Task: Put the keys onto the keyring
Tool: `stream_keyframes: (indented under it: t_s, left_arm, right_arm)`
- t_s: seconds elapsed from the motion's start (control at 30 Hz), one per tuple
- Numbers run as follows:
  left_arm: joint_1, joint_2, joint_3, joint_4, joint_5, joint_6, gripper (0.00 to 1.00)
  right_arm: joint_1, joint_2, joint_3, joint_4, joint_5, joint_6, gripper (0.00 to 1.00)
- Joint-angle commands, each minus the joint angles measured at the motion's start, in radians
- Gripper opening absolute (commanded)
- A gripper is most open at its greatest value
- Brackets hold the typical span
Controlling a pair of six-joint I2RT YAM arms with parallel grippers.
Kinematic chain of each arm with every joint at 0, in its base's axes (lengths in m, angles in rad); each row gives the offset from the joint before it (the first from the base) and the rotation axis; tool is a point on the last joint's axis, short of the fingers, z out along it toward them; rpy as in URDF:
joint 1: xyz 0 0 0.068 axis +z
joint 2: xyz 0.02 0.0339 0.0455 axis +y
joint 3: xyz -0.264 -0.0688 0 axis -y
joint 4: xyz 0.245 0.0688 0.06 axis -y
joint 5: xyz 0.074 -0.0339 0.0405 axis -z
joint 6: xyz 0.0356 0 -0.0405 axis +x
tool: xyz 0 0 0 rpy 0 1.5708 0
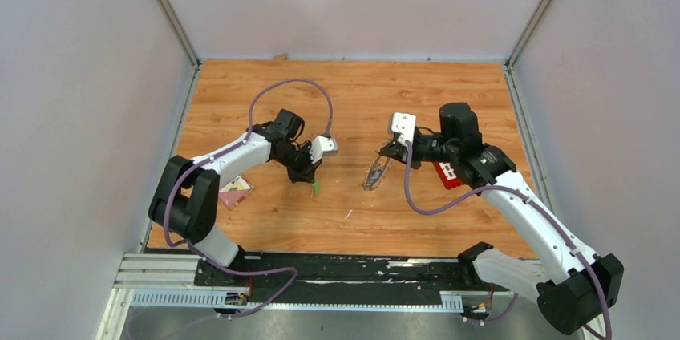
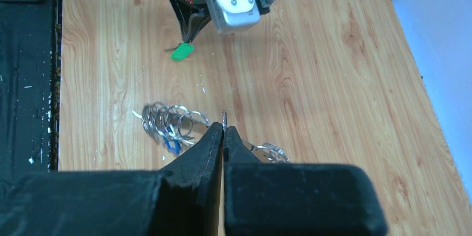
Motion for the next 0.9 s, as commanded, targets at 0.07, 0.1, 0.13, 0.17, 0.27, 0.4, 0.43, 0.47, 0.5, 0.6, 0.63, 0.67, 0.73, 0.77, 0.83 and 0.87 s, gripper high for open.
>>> stream_keyframes:
  t_s: [0.07,0.1,0.13,0.17,0.27,0.4,0.43,0.47,0.5,0.6,0.63,0.67,0.73,0.77,0.83,0.87]
  left_arm:
    - [-0.025,0.024,-0.038,0.045,-0.052,0.064,0.01]
    - [-0.026,0.029,-0.041,0.046,-0.059,0.069,0.02]
    - [-0.027,0.034,-0.045,0.049,-0.066,0.072,0.03]
    - [-0.027,0.038,-0.048,0.053,-0.07,0.075,0.04]
    - [-0.029,0.048,-0.048,0.053,-0.07,0.077,0.07]
    - [-0.029,0.046,-0.047,0.057,-0.068,0.078,0.08]
    - [-0.029,0.048,-0.046,0.06,-0.069,0.077,0.08]
    - [-0.029,0.05,-0.044,0.064,-0.073,0.073,0.08]
    - [-0.029,0.055,-0.043,0.072,-0.078,0.067,0.08]
    - [-0.029,0.077,-0.031,0.1,-0.088,0.034,0.1]
    - [-0.029,0.086,-0.024,0.107,-0.09,0.02,0.11]
    - [-0.029,0.097,-0.017,0.112,-0.092,0.005,0.13]
    - [-0.028,0.116,0.002,0.114,-0.099,-0.018,0.15]
    - [-0.029,0.124,0.009,0.116,-0.1,-0.031,0.16]
    - [-0.027,0.133,0.02,0.121,-0.097,-0.054,0.17]
    - [-0.026,0.135,0.026,0.122,-0.097,-0.065,0.17]
  right_arm:
    - [-0.002,-0.025,-0.001,0.041,-0.034,0.021,0.0]
    - [-0.003,-0.026,-0.003,0.043,-0.034,0.02,0.0]
    - [-0.001,-0.026,-0.007,0.045,-0.034,0.019,0.0]
    - [-0.002,-0.028,-0.009,0.047,-0.034,0.016,0.0]
    - [-0.002,-0.027,-0.017,0.05,-0.031,0.009,0.0]
    - [-0.002,-0.026,-0.025,0.051,-0.033,0.004,0.0]
    - [-0.002,-0.025,-0.027,0.051,-0.031,0.003,0.0]
    - [-0.002,-0.025,-0.029,0.051,-0.029,0.0,0.0]
    - [-0.002,-0.025,-0.031,0.052,-0.028,-0.001,0.0]
    - [-0.002,-0.025,-0.032,0.051,-0.027,-0.003,0.0]
    - [-0.002,-0.023,-0.033,0.051,-0.029,-0.003,0.0]
    - [-0.003,-0.022,-0.034,0.051,-0.03,-0.004,0.0]
    - [-0.003,-0.018,-0.035,0.051,-0.032,-0.004,0.0]
    - [-0.001,-0.016,-0.035,0.051,-0.033,-0.004,0.0]
    - [-0.001,-0.012,-0.036,0.05,-0.035,-0.006,0.0]
    - [-0.002,-0.008,-0.036,0.048,-0.035,-0.006,0.0]
